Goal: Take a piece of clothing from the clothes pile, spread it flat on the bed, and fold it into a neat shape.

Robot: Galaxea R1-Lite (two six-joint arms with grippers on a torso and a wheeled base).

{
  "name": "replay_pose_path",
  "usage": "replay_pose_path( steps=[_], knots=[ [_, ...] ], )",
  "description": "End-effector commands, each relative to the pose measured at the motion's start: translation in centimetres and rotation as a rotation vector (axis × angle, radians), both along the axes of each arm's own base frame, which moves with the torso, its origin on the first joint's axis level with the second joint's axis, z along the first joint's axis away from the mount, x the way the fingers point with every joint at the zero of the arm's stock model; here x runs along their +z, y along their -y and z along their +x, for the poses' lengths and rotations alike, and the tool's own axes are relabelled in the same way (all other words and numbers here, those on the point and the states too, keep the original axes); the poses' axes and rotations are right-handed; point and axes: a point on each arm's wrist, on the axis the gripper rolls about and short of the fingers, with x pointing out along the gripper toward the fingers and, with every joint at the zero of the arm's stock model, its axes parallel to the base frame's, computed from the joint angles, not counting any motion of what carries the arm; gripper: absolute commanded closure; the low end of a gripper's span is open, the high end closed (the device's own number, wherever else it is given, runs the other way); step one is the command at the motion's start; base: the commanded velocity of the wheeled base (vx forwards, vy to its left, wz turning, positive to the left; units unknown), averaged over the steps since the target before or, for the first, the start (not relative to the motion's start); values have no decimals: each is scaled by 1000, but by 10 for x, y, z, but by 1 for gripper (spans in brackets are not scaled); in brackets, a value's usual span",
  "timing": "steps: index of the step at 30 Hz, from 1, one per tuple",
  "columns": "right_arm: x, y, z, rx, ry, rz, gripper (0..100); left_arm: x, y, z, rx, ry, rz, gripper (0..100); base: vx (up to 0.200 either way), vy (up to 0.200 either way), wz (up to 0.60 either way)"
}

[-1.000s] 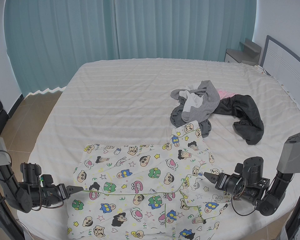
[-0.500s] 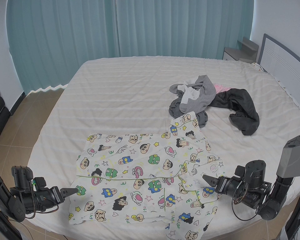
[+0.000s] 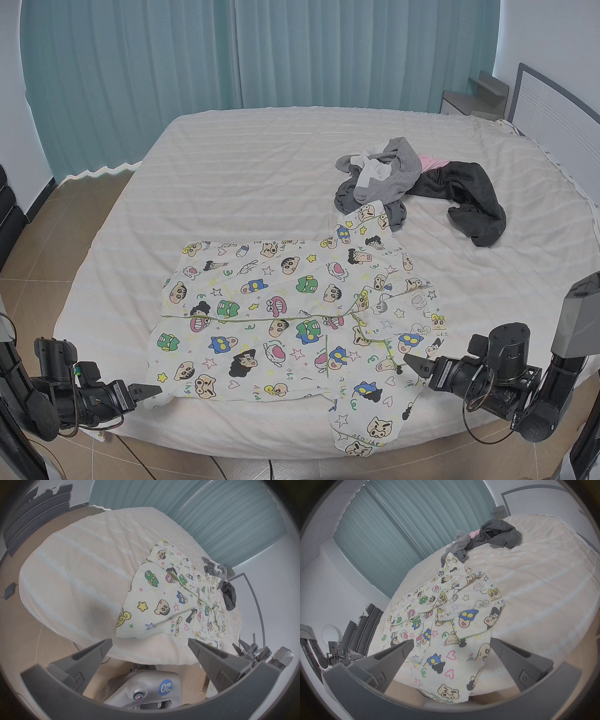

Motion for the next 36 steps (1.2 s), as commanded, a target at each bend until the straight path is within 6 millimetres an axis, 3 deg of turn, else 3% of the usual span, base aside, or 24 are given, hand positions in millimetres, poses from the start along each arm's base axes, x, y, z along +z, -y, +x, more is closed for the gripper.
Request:
replay_pose_path(
  steps=[1,8,13,27,28,36],
  knots=[
    [-1,-2,-1,9,-3,-1,0,-18,1,12,-8,-52,3,0,0,0,0],
    [-1,-3,-1,12,-2,0,0,-48,-4,51,64,-42,68,0,0,0,0],
    [-4,-3,0,14,-12,-4,0,-54,-1,68,92,-11,29,0,0,0,0],
    [-7,-3,1,12,-11,-4,0,-57,23,87,108,-7,-39,0,0,0,0],
    [-8,-3,1,12,-13,-5,0,-57,23,87,121,-8,-39,100,0,0,0],
    [-27,-3,4,12,-76,-31,0,-49,17,74,165,-17,-29,100,0,0,0]
  ],
)
